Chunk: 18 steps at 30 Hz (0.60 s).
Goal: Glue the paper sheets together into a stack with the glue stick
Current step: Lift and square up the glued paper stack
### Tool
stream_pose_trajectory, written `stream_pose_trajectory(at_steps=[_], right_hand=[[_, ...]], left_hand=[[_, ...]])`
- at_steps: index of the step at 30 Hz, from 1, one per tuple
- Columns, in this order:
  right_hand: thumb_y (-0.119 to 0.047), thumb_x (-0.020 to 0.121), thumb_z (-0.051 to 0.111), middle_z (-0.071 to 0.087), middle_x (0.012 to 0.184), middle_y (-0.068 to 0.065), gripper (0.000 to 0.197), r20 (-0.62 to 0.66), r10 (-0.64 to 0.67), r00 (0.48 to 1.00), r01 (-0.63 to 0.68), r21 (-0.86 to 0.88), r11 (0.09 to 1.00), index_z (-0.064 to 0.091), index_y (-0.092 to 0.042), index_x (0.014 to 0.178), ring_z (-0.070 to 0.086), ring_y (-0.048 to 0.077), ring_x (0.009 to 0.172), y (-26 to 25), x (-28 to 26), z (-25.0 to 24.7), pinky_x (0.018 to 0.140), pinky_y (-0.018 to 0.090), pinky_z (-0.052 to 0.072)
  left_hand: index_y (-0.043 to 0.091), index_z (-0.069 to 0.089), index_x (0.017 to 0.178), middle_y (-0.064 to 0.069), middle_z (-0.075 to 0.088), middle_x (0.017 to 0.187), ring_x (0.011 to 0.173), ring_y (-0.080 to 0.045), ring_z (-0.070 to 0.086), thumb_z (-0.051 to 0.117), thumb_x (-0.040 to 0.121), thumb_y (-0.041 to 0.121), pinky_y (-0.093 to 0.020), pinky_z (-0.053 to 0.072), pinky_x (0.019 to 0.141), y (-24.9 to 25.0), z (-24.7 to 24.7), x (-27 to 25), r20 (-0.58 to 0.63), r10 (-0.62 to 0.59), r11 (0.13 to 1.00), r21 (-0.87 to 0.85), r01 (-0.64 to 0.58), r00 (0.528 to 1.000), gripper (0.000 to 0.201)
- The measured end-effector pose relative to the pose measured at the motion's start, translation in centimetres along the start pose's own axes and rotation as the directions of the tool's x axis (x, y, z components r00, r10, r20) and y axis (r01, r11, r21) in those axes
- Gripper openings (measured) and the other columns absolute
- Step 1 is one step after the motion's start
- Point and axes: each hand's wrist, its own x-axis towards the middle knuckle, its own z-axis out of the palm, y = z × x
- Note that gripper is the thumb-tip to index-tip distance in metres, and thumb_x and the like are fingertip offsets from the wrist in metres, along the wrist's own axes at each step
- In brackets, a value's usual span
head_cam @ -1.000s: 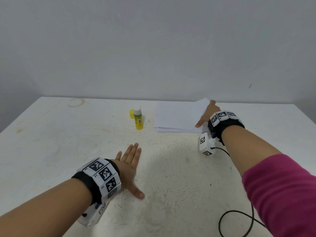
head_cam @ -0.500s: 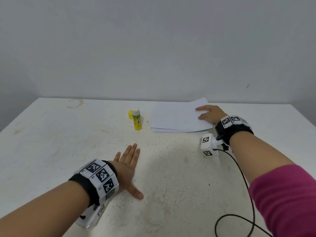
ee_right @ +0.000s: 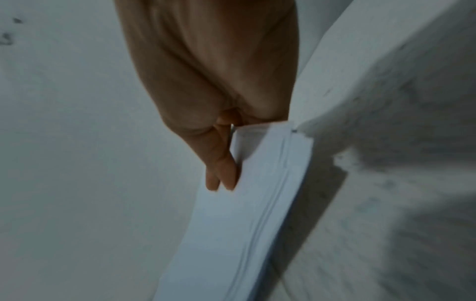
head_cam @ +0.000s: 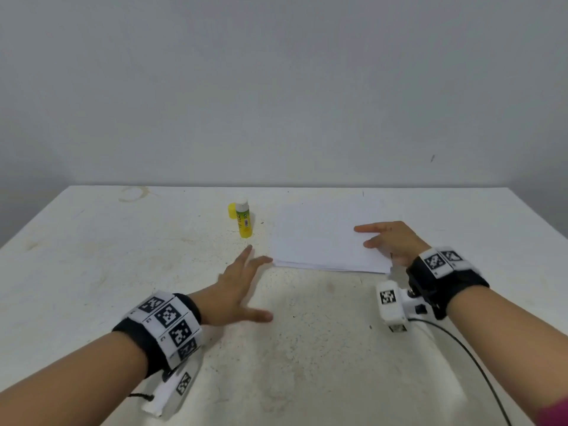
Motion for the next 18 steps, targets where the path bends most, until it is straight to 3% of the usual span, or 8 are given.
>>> stream_pose_trajectory(at_steps=[3, 5, 7, 8, 10, 12, 15, 18], right_hand=[[0.017, 0.085, 0.056, 0.064, 0.105, -0.002, 0.036, -0.022, -0.142, 0.99, 0.143, 0.07, 0.987, 0.07, -0.009, 0.106, 0.058, 0.008, 0.092, 1.0, -3.6, 0.3, 0.066, 0.004, 0.046], [0.015, 0.084, 0.057, 0.067, 0.1, -0.007, 0.032, 0.004, -0.229, 0.973, 0.228, 0.089, 0.97, 0.073, -0.012, 0.092, 0.058, 0.005, 0.095, 1.5, -4.9, 0.2, 0.072, 0.007, 0.044], [0.016, 0.083, 0.059, 0.072, 0.09, -0.01, 0.039, 0.022, -0.286, 0.958, 0.282, 0.108, 0.953, 0.077, -0.019, 0.077, 0.062, 0.006, 0.093, 1.9, -5.7, 0.1, 0.081, 0.014, 0.047], [0.016, 0.082, 0.06, 0.073, 0.086, -0.012, 0.044, 0.026, -0.31, 0.95, 0.305, 0.113, 0.946, 0.078, -0.023, 0.07, 0.065, 0.007, 0.09, 2.1, -6.1, 0.0, 0.082, 0.017, 0.049], [0.017, 0.081, 0.06, 0.074, 0.082, -0.012, 0.05, 0.038, -0.357, 0.933, 0.351, 0.124, 0.928, 0.078, -0.027, 0.065, 0.067, 0.004, 0.085, 2.2, -7.0, 0.3, 0.079, 0.015, 0.051], [0.017, 0.08, 0.061, 0.074, 0.08, -0.009, 0.05, 0.049, -0.416, 0.908, 0.408, 0.12, 0.905, 0.078, -0.028, 0.065, 0.067, 0.004, 0.083, 2.3, -7.8, 0.9, 0.077, 0.013, 0.051], [0.015, 0.079, 0.064, 0.075, 0.079, -0.005, 0.046, 0.053, -0.497, 0.866, 0.491, 0.095, 0.866, 0.078, -0.027, 0.066, 0.069, 0.006, 0.082, 2.2, -8.7, 2.0, 0.077, 0.014, 0.051], [0.008, 0.076, 0.072, 0.074, 0.095, -0.001, 0.038, 0.064, -0.557, 0.828, 0.558, 0.007, 0.83, 0.079, -0.03, 0.076, 0.064, 0.015, 0.1, 1.9, -8.9, 2.6, 0.09, 0.022, 0.05]], left_hand=[[0.058, 0.041, 0.121, 0.003, -0.011, 0.159, 0.144, -0.01, -0.02, 0.055, 0.056, 0.086, -0.044, 0.007, 0.117, 0.4, -0.4, 1.1, -0.219, 0.092, 0.973, -0.19, -0.135, 0.971, 0.072], [0.054, 0.055, 0.113, 0.007, -0.003, 0.159, 0.145, -0.007, -0.019, 0.067, 0.065, 0.065, -0.041, 0.006, 0.119, 0.7, -0.4, 2.0, -0.278, 0.083, 0.945, -0.282, -0.164, 0.957, 0.051], [0.048, 0.063, 0.11, 0.011, 0.004, 0.158, 0.147, -0.012, -0.007, 0.075, 0.067, 0.049, -0.042, 0.014, 0.12, 1.1, -0.4, 2.6, -0.324, 0.077, 0.909, -0.366, -0.2, 0.943, 0.045], [0.045, 0.066, 0.107, 0.012, 0.012, 0.155, 0.147, -0.013, 0.004, 0.078, 0.065, 0.044, -0.039, 0.021, 0.119, 1.4, -0.4, 2.7, -0.359, 0.08, 0.883, -0.407, -0.233, 0.93, 0.043], [0.042, 0.071, 0.095, 0.013, 0.038, 0.142, 0.135, -0.002, 0.032, 0.079, 0.065, 0.033, -0.02, 0.034, 0.108, 2.1, -0.7, 2.5, -0.444, 0.078, 0.808, -0.496, -0.317, 0.893, 0.032], [0.039, 0.074, 0.084, 0.019, 0.064, 0.111, 0.11, 0.001, 0.055, 0.076, 0.071, 0.013, -0.012, 0.042, 0.093, 2.8, -1.0, 2.3, -0.513, 0.081, 0.752, -0.531, -0.39, 0.855, 0.029], [0.031, 0.073, 0.06, 0.012, 0.07, 0.076, 0.081, -0.004, 0.064, 0.067, 0.077, -0.014, -0.018, 0.048, 0.078, 2.5, -1.2, 2.0, -0.621, -0.002, 0.719, -0.546, -0.431, 0.784, 0.048], [0.028, 0.069, 0.05, 0.009, 0.068, 0.07, 0.077, -0.007, 0.061, 0.066, 0.074, -0.019, -0.02, 0.047, 0.073, 1.6, -1.0, 1.3, -0.667, -0.077, 0.717, -0.554, -0.424, 0.741, 0.053]])
